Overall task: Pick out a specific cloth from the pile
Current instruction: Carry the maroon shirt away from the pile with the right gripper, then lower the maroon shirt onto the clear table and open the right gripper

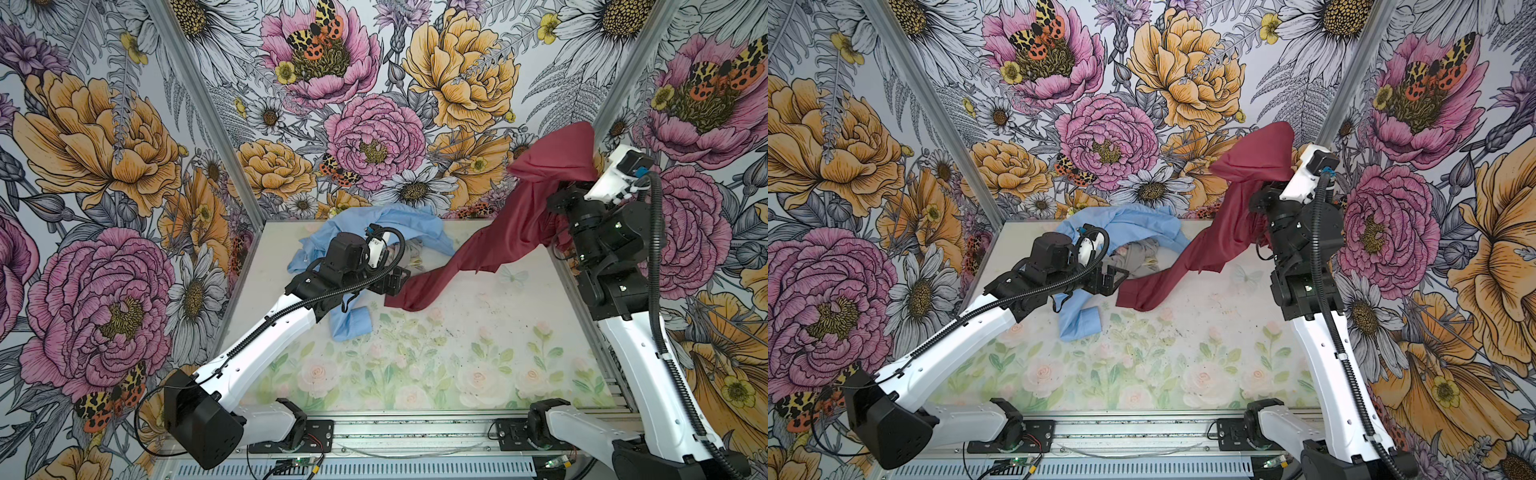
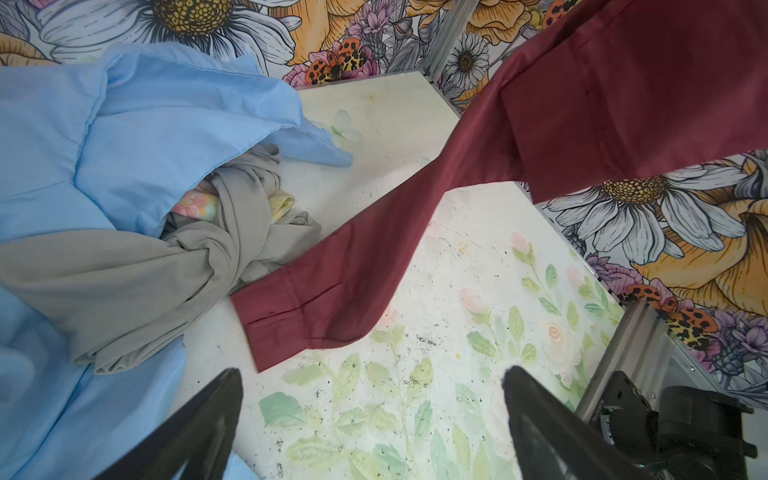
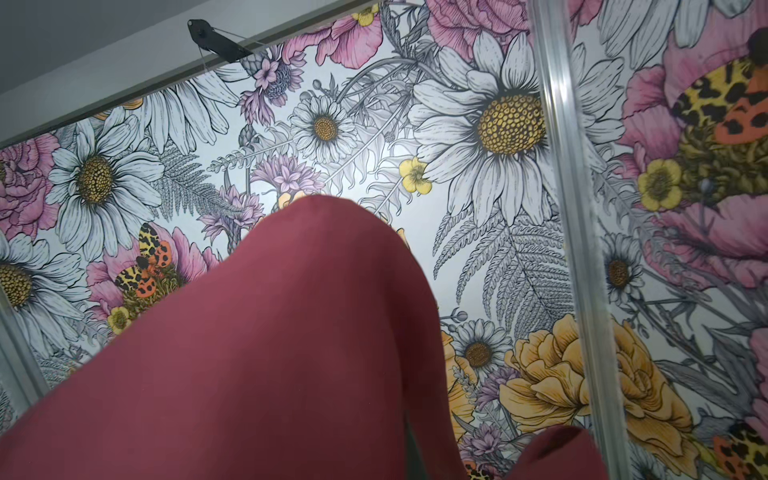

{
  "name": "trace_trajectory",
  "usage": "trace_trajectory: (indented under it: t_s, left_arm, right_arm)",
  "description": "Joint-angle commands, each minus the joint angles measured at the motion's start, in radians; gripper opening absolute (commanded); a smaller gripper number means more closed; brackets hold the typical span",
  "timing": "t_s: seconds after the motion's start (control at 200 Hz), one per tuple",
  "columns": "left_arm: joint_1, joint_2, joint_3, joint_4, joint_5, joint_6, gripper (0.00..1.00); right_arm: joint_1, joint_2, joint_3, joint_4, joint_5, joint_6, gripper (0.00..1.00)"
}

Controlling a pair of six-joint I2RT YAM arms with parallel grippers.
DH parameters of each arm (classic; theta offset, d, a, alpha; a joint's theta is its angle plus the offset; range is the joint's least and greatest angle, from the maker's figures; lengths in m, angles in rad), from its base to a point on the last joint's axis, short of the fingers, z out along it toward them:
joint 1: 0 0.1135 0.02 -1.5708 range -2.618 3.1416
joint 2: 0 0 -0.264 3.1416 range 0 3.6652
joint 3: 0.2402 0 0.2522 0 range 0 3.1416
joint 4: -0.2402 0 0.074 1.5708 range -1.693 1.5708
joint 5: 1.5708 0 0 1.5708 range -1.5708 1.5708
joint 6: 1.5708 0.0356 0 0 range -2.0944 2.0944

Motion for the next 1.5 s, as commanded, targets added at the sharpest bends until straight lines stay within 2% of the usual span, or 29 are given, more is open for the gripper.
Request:
trace_trajectory:
  t_s: [0.0,0.175,0.33,0.64,0.76,0.985,1.351,1.496]
  left_arm:
    - [0.009,0.004,-0.012,-0.004,-0.001,0.019,0.99]
    - [0.012,0.007,0.002,-0.005,-0.031,0.013,0.99]
    - [0.01,0.031,0.042,-0.009,-0.016,0.005,0.99]
    - [0.011,0.083,0.094,-0.019,-0.024,0.014,0.98]
    - [0.021,0.088,0.093,-0.019,-0.017,0.021,0.98]
    - [0.038,0.105,0.064,-0.017,-0.003,0.03,0.98]
    - [0.054,0.121,0.033,-0.003,0.038,0.016,0.96]
    - [0.055,0.12,0.027,0.003,0.035,0.01,0.96]
  right_arm:
    - [-0.071,0.044,0.08,-0.04,-0.089,0.03,0.0]
    - [-0.176,0.143,0.205,-0.08,-0.194,0.087,0.0]
    - [-0.224,0.235,0.301,-0.1,-0.244,0.095,0.0]
    - [-0.303,0.415,0.509,-0.121,-0.285,0.104,0.0]
    - [-0.315,0.44,0.511,-0.125,-0.303,0.125,0.0]
    - [-0.313,0.36,0.274,-0.124,-0.301,0.12,0.0]
    - [-0.266,0.036,-0.288,-0.162,-0.209,0.152,0.0]
    - [-0.22,-0.003,-0.486,-0.179,-0.176,0.163,0.0]
